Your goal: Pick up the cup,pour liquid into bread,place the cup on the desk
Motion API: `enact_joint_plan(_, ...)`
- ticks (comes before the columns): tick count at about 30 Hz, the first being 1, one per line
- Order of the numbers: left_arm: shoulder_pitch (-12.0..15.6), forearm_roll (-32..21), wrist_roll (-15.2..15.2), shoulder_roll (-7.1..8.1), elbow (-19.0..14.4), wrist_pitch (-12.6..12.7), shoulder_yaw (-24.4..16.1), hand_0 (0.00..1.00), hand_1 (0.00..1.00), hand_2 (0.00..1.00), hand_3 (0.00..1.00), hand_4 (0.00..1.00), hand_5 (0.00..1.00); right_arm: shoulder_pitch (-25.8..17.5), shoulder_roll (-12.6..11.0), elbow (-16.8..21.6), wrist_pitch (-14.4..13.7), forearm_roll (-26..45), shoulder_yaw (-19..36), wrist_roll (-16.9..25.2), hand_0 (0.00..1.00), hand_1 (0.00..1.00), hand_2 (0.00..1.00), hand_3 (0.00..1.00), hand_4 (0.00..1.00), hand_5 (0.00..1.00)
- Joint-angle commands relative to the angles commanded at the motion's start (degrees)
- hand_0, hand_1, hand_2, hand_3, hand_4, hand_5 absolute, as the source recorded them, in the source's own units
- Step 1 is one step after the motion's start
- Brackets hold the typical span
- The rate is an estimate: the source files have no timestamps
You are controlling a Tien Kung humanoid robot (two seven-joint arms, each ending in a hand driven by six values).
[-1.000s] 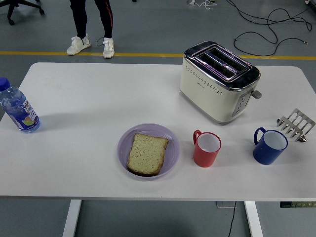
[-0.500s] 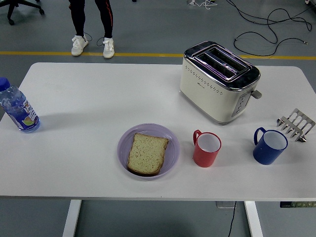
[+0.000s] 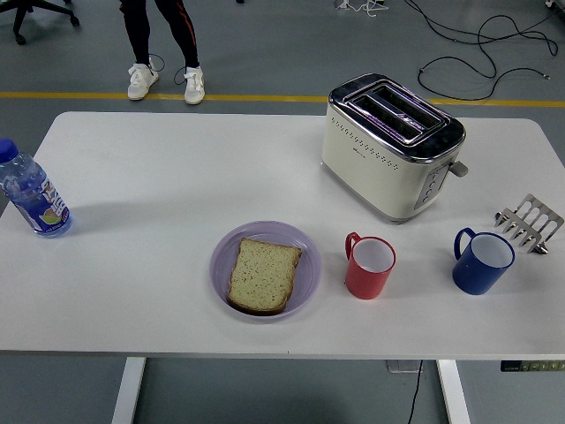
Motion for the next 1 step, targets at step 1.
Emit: enact_joint_plan(1, 0.0, 0.1, 0.0, 0.0, 0.0, 0.0, 0.0, 0.656, 0.689, 0.706, 0.593, 0.318, 0.878, 0.0, 0.0, 0.0, 0.0, 0.0, 0.0, 0.0, 0.683, 0.631, 0.661, 0.607, 0.547, 0.177)
